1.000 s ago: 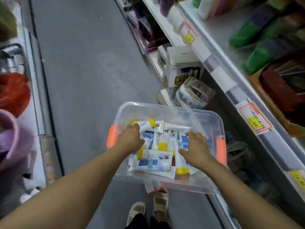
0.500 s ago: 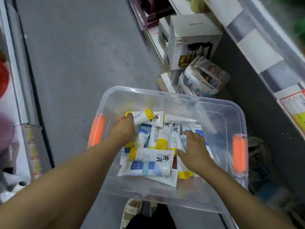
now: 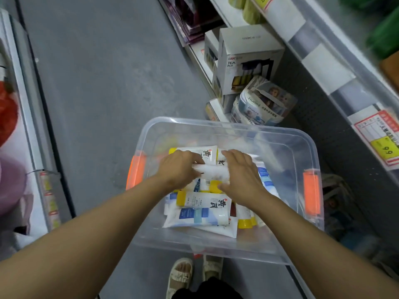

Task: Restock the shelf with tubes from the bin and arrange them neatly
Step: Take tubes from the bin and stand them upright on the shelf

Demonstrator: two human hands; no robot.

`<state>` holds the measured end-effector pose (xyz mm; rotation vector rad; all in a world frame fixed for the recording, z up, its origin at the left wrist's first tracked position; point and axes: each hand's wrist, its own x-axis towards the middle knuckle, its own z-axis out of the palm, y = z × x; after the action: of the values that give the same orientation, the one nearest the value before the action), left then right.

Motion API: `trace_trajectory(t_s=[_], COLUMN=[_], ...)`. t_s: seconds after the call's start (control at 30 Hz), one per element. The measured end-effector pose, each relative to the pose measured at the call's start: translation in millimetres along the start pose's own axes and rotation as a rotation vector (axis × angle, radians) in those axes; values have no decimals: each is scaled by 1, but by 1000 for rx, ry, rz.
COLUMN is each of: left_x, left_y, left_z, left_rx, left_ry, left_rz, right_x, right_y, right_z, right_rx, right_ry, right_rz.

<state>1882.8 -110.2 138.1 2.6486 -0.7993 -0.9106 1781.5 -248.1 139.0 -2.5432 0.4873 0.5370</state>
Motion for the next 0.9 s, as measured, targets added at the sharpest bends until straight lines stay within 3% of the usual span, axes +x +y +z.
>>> trace_trajectory(t_s=[0.13, 0.23, 0.4, 0.57, 0.9], left_x=[4, 11, 29, 51, 62], left_y=[22, 22, -1, -27, -34], left_z=[-10, -8, 13, 40, 55], left_rx=[-124, -163, -10, 68, 339], left_ry=[-10, 40, 39, -6, 116], left_rz=[85, 38, -72, -124, -19], right_x=[-3, -12, -26, -22, -17], right_y=[3, 14, 40, 54, 59], right_z=[2, 0, -1, 8, 23], right_rx=[17, 147, 383, 547, 638], right_ry=[-53, -64, 3, 78, 130], right_rz=[30, 133, 341, 377, 407])
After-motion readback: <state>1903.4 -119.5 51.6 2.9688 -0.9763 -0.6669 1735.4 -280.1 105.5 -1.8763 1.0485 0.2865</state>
